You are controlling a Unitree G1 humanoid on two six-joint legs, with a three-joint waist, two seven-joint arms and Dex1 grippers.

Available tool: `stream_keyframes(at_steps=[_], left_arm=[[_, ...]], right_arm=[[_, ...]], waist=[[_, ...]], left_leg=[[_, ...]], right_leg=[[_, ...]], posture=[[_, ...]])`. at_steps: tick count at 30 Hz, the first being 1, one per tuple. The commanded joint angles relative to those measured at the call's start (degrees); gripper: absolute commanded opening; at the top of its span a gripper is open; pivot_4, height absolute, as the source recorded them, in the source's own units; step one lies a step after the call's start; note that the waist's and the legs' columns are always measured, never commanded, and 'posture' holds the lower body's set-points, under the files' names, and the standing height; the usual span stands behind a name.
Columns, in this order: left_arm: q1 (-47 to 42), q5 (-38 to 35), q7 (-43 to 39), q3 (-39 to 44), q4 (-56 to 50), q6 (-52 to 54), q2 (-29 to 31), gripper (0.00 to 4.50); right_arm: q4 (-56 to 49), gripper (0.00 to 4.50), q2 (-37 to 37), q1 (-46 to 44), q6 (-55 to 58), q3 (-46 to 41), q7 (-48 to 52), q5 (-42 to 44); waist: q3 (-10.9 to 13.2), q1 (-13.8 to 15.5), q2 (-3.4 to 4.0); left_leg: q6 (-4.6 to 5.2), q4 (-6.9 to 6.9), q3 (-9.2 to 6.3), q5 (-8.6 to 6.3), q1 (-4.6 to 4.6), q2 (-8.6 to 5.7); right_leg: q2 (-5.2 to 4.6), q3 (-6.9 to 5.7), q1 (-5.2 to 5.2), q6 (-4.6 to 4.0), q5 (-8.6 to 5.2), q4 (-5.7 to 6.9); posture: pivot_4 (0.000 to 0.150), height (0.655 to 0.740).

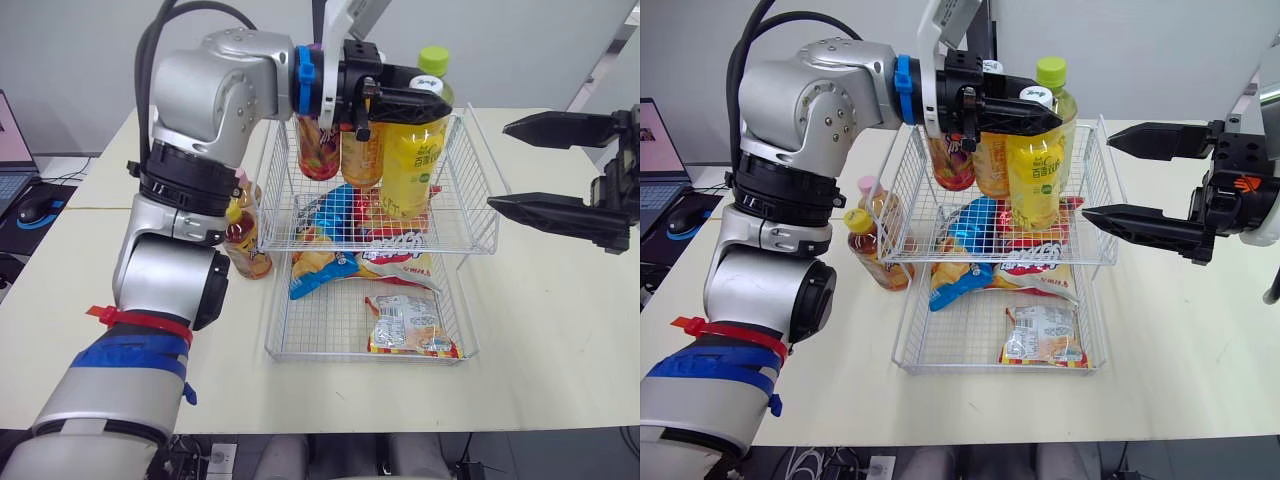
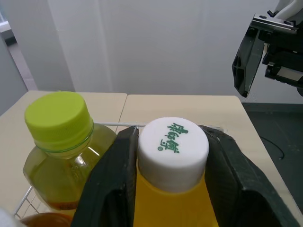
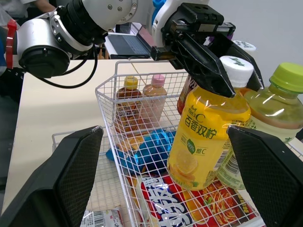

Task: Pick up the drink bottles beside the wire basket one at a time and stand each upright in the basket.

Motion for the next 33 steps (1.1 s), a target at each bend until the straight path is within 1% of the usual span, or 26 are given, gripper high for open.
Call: stream_keyframes(at_steps=[1,4,5,12,16,20,25,30,33], left_arm=[[-2.2,-0.2,-1.3,1.4,-0.7,-0.5,0.2,3.30],[-2.8,-0.1,-1.5,2.1,-0.6,-1.1,0.5,4.29],[-2.9,-0.2,-1.5,2.3,-0.6,-1.1,0.6,4.49],[-5.0,-2.7,-1.6,6.2,-3.4,0.9,2.3,4.49],[-6.3,-7.0,-1.3,10.2,-6.4,6.3,5.0,4.49],[-5.5,-9.2,-0.2,13.0,-10.5,11.0,10.9,4.49],[-2.1,-8.6,1.9,15.0,-14.8,13.5,20.4,4.49],[5.7,-7.2,6.2,18.9,-19.1,12.8,29.6,4.49],[14.7,-7.4,8.8,22.9,-24.6,13.0,33.9,4.49]], right_arm=[[-0.8,4.50,-1.2,-0.2,-0.7,-2.3,-0.4,0.8],[-0.9,4.50,-1.2,-0.2,-0.7,-2.3,-0.6,0.8],[-0.9,4.50,-1.2,-0.2,-0.7,-2.3,-0.6,0.8],[-1.1,4.50,-1.1,-0.4,-0.9,-2.1,-0.8,0.9],[-1.2,4.50,-1.2,-0.6,-0.9,-2.1,-0.8,1.0],[-1.3,4.50,-1.2,-0.8,-1.1,-2.1,-0.8,1.1],[-1.6,4.50,-1.1,-0.6,-2.1,-1.8,0.6,0.5],[-1.4,4.50,-0.3,-2.0,-3.6,2.0,2.9,-0.2],[-1.7,4.50,0.0,-3.7,-5.2,6.4,5.1,-2.4]], waist=[[0.0,0.0,0.00],[0.0,0.0,0.00],[0.0,0.0,0.00],[0.0,-0.1,0.00],[0.0,-0.1,0.00],[0.0,-0.3,0.01],[0.0,-0.2,0.03],[0.0,-0.2,0.03],[0.0,-0.2,0.03]], left_leg=[[0.00,0.00,0.00,0.00,0.00,0.00],[0.00,-0.01,-0.01,0.00,0.00,0.00],[0.00,-0.01,-0.01,0.00,0.00,0.00],[0.00,-0.01,-0.02,0.00,0.00,0.01],[0.00,-0.01,-0.03,0.00,0.00,0.00],[0.00,-0.03,-0.03,0.00,0.04,0.02],[0.00,-0.03,-0.04,0.00,0.08,0.03],[-0.01,-0.03,-0.03,0.00,0.15,0.05],[-0.01,-0.02,-0.03,0.00,0.14,0.05]], right_leg=[[0.00,0.00,0.00,0.00,0.00,0.00],[0.00,-0.01,0.00,0.00,0.00,0.00],[0.00,0.00,0.00,0.00,0.00,0.00],[0.00,-0.01,0.00,0.00,0.00,0.00],[0.00,-0.01,0.00,0.00,0.00,0.00],[0.01,0.00,-0.01,0.00,0.00,0.00],[0.03,0.02,0.01,0.00,0.00,0.01],[0.03,0.04,0.04,0.00,0.00,0.02],[0.03,0.04,0.04,0.00,0.00,0.02]], posture=[[0.150,0.7400],[0.150,0.7400],[0.150,0.7400],[0.150,0.7400],[0.150,0.7400],[0.150,0.7400],[0.150,0.7400],[0.150,0.7400],[0.150,0.7400]])
